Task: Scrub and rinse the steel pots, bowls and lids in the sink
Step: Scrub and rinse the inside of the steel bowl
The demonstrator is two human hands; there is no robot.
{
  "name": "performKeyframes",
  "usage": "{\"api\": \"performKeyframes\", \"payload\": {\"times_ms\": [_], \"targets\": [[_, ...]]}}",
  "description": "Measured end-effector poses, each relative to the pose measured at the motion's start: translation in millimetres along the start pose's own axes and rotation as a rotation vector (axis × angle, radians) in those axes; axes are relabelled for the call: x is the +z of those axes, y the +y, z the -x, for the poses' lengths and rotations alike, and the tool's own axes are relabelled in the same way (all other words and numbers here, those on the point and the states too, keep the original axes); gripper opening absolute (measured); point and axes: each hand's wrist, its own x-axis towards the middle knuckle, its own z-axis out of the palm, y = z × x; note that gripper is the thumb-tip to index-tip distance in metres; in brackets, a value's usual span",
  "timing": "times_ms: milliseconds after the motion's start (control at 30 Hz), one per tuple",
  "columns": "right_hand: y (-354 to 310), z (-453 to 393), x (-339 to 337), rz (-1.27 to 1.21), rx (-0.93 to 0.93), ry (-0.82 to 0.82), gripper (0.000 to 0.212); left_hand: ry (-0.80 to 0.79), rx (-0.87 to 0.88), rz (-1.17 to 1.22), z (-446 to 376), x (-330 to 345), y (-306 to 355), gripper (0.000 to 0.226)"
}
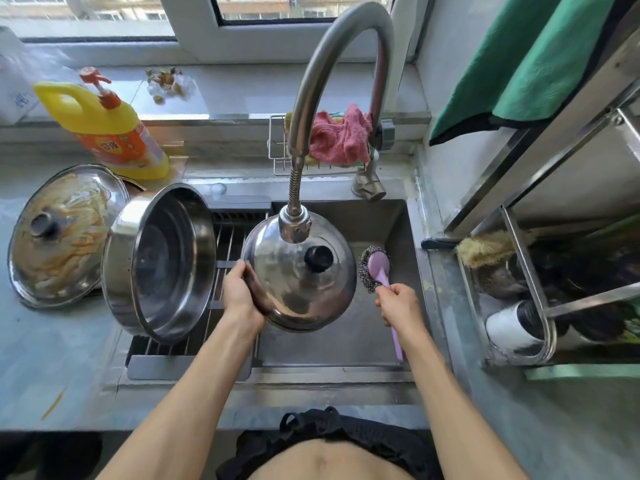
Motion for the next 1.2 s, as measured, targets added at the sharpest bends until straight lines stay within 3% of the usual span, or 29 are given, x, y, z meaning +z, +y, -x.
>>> {"api": "performKeyframes", "payload": {"times_ms": [133,200,267,433,500,667,833,1000,1200], "targets": [[3.6,0.5,-8.1,0.013,0.002,0.017,0.018,0.001,0.075,-0.342,7.2,22.8,-6.6,0.036],[3.7,1.2,-9.9,0.013,0.001,0.020,0.018,-0.033,0.170,-0.577,8.3,34.2,-11.2,0.046],[4.2,0.8,-11.3,0.014,0.007,0.020,0.018,-0.136,0.297,-0.772,10.4,41.2,-15.7,0.049],[1.4,-3.5,-18.9,0.033,0.021,0.033,0.027,-0.367,0.477,-1.103,13.9,39.7,-27.1,0.018],[-7.3,-5.7,-23.2,-0.016,0.035,0.033,0.035,-0.460,0.558,-1.243,14.7,33.5,-30.9,0.021],[-30.5,-7.4,-25.3,-0.023,0.132,0.017,0.062,-0.694,1.090,-1.704,25.9,22.1,-40.2,0.018],[-23.3,-7.2,-13.8,-0.064,0.192,-0.001,0.035,-0.852,1.372,-1.809,29.2,7.3,-31.4,0.038],[-8.7,-9.3,4.0,-0.223,0.370,-0.146,0.010,-0.664,1.592,-1.805,23.1,-5.3,-0.7,0.037],[2.9,-2.2,33.2,-0.551,0.421,-0.196,0.020,-0.606,1.653,-1.829,11.9,-22.9,9.7,0.027]]}}
